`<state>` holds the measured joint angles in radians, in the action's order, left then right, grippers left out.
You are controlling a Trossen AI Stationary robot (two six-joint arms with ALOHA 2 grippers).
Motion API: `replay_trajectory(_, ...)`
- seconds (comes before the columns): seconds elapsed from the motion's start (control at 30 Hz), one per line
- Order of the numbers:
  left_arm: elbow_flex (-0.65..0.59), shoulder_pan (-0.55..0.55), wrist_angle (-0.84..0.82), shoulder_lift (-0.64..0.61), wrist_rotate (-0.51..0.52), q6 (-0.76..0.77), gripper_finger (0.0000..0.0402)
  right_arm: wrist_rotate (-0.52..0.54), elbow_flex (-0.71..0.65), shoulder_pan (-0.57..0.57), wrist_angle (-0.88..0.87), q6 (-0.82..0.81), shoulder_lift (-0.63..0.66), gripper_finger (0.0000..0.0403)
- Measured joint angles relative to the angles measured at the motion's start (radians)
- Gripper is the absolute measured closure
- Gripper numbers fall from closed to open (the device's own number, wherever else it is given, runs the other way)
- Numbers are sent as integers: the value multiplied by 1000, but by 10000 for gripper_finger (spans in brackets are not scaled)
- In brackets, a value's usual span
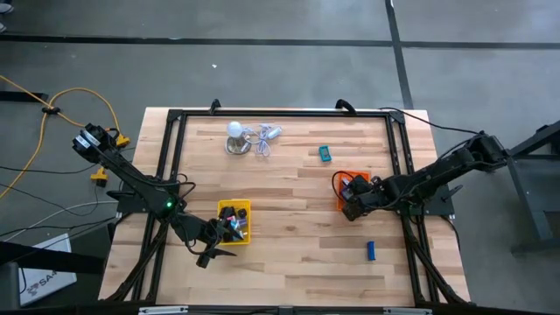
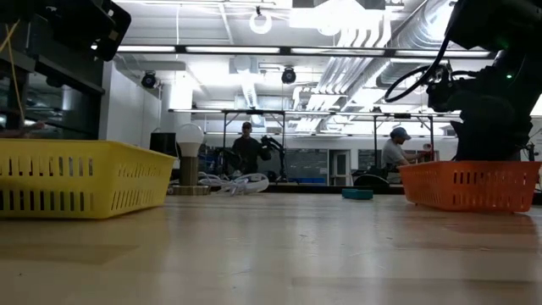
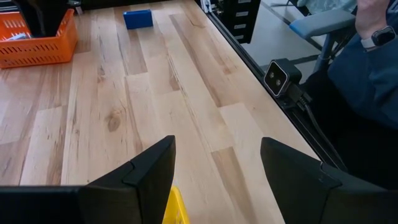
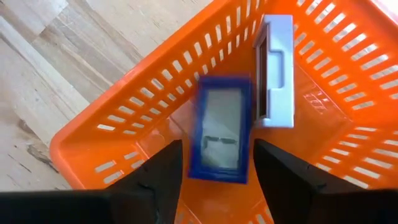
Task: Pick & Place Office items
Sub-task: Put the top dark blue digital clock into the orange bin, then put the dark blue digital clock into the orange bin
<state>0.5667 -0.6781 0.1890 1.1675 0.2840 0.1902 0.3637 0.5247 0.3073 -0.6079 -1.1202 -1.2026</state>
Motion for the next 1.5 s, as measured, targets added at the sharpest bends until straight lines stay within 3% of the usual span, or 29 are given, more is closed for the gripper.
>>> replay_trajectory(0.17, 0, 0, 0, 0, 0, 0, 172, 0, 0, 0, 4, 0, 0, 206)
replay_trajectory(0.77, 0, 0, 0, 0, 0, 0, 172, 5, 15, 0, 3, 21, 0, 204)
replay_trajectory(1.1, 0, 0, 0, 0, 0, 0, 172, 68, 146, 0, -162, 104, 89, 204)
replay_trajectory(1.5, 0, 0, 0, 0, 0, 0, 172, -65, 223, 0, -185, 86, 111, 204)
